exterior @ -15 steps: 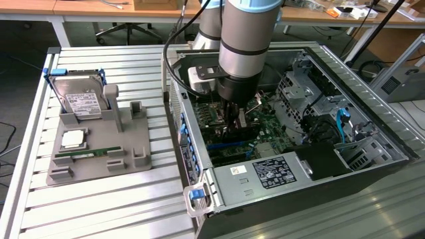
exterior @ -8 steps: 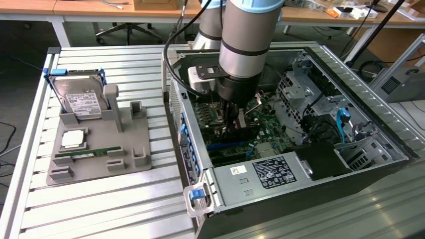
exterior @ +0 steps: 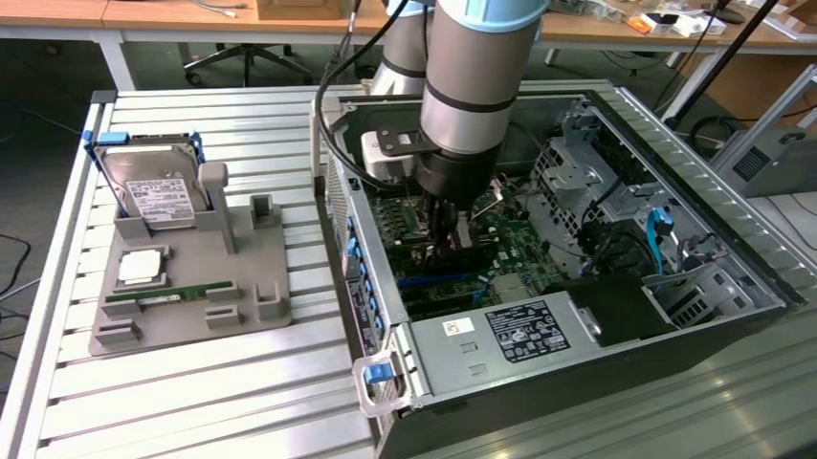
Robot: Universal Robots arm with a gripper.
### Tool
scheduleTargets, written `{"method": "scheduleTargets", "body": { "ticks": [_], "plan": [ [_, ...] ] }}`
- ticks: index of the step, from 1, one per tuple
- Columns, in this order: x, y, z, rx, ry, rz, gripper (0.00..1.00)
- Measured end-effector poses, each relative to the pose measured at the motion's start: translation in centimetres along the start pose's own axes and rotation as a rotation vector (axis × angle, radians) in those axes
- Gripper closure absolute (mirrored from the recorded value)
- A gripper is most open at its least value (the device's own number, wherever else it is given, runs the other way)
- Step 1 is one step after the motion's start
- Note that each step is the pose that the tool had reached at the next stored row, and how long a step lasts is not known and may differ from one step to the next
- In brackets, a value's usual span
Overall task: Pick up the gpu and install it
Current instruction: 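Insert the gpu into the slot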
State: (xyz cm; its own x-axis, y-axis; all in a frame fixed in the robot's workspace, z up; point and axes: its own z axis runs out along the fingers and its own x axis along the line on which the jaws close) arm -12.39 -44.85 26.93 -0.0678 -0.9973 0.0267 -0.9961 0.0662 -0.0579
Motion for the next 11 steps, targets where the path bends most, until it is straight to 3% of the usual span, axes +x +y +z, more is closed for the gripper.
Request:
{"method": "scheduleTargets", "body": {
  "ticks": [5,11],
  "plan": [
    [0.03,0.01,0.19,-0.0010,-0.0176,0.001,0.73],
    [0.19,0.01,0.21,-0.0011,-0.0178,0.001,0.73]
  ]
}}
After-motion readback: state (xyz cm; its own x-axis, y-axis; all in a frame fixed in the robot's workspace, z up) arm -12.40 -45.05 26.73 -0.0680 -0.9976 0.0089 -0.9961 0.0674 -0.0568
